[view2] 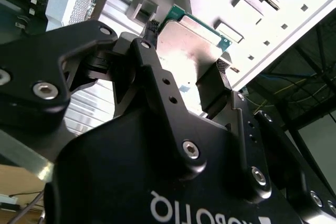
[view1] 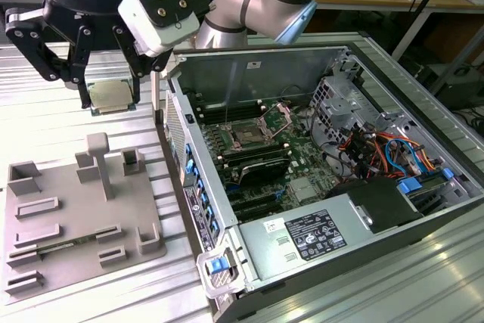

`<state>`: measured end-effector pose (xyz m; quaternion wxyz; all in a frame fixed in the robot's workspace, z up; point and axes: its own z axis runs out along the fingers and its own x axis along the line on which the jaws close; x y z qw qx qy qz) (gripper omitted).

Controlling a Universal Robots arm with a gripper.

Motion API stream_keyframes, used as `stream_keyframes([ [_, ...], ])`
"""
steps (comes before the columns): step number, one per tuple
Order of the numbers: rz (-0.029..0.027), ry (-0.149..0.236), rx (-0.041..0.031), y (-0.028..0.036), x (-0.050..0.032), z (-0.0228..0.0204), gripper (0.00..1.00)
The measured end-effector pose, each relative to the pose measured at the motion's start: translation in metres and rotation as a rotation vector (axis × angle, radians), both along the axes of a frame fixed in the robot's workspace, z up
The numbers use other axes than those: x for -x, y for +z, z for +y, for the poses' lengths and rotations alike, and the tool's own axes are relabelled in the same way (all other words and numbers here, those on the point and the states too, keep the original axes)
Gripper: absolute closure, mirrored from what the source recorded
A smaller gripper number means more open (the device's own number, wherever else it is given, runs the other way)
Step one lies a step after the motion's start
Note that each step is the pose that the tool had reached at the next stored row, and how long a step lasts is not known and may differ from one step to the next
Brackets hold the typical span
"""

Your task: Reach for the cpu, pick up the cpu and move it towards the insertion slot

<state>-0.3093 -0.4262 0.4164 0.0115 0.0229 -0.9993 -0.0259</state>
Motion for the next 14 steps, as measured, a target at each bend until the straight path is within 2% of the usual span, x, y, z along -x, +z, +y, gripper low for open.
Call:
stream_keyframes([
  [14,0.0,0.0,0.0,0.0,-0.0197,0.0,0.45],
])
